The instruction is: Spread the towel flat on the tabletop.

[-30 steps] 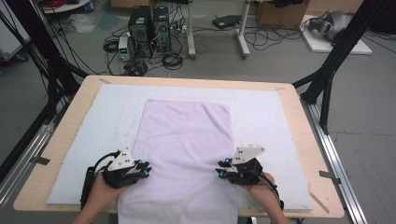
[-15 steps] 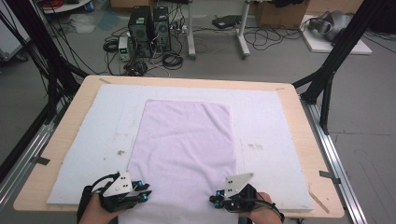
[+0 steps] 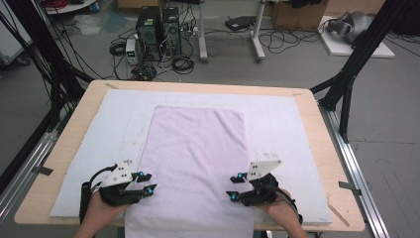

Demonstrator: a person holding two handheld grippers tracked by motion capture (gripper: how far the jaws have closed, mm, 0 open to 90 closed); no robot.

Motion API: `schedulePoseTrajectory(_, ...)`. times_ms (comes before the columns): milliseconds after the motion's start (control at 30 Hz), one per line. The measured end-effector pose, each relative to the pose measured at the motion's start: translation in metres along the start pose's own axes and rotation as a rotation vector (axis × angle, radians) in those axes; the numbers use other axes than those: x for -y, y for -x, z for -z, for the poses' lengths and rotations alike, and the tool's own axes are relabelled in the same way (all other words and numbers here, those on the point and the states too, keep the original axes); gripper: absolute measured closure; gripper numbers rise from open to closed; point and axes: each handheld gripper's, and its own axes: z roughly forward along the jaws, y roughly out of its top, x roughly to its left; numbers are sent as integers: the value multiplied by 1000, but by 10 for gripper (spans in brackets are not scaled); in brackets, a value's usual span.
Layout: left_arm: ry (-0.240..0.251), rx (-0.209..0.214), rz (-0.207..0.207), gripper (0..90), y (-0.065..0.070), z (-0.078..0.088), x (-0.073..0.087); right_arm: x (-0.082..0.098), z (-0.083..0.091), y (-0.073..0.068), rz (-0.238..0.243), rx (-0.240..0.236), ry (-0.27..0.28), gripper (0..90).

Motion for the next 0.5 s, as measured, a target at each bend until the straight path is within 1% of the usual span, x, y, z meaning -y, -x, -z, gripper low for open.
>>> schedulePoseTrajectory(33,4,-9,13,566,-6,0,-3,-1,0,4,-12,12,4,428)
schedulePoseTrajectory(67,9,-15,17,550,-9,0,-5,-3,1,11,-36,27,19,404)
schedulePoseTrajectory(167,12,-58,16,503,-20,-2,-11,-9,4,27,-70,57,39,355)
schedulePoseTrajectory(200,17,-67,26,493,-24,-3,-13,-10,4,31,-74,66,41,338)
schedulePoseTrajectory(233,13,-74,30,479,-30,-4,-15,-12,5,36,-86,72,45,324)
schedulePoseTrajectory(267,10,-79,37,467,-33,-6,-17,-15,6,42,-98,79,48,313)
schedulePoseTrajectory(300,2,-83,52,455,-38,-8,-20,-17,7,46,-99,80,50,313)
schedulePoseTrajectory(367,-5,-82,71,439,-47,-10,-24,-21,9,54,-98,99,61,301)
schedulePoseTrajectory(400,-8,-89,77,426,-52,-12,-28,-23,10,58,-101,104,66,298)
schedulePoseTrajectory(467,-8,-97,73,396,-58,-13,-33,-27,10,67,-105,109,61,284)
schedulePoseTrajectory(500,2,-94,77,396,-61,-14,-36,-28,10,70,-104,115,58,278)
